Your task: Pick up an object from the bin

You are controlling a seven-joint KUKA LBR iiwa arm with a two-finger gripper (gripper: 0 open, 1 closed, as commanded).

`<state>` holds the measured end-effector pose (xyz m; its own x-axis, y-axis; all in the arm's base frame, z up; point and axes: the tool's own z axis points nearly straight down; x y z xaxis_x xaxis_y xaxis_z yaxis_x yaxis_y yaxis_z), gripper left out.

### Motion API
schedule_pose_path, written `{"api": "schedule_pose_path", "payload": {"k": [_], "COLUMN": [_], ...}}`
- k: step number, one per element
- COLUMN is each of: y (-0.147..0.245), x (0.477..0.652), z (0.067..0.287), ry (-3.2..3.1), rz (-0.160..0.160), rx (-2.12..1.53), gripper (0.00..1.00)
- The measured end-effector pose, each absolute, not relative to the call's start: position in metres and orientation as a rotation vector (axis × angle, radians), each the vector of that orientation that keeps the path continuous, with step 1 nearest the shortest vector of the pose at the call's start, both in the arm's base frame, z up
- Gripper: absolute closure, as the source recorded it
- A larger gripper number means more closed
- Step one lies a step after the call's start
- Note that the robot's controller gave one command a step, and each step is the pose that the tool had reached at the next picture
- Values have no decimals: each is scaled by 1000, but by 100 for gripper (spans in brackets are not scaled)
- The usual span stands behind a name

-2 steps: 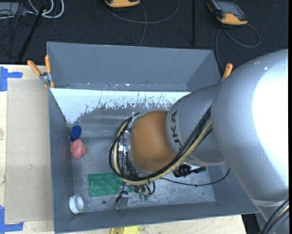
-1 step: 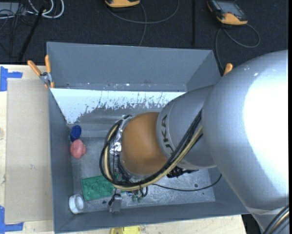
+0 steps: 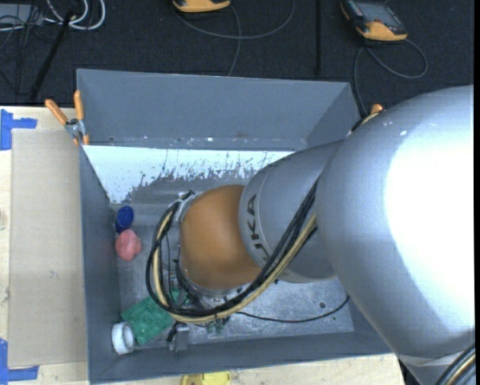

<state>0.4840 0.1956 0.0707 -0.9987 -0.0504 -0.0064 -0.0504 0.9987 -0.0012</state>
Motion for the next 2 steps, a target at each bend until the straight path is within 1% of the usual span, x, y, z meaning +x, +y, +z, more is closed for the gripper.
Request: {"api": "schedule_pose_path", "payload": {"k": [2], "y": [194], "x": [485], "z": [70], "ry": [3135], "rz": [-1], "rx": [-57], "gripper": [0]}}
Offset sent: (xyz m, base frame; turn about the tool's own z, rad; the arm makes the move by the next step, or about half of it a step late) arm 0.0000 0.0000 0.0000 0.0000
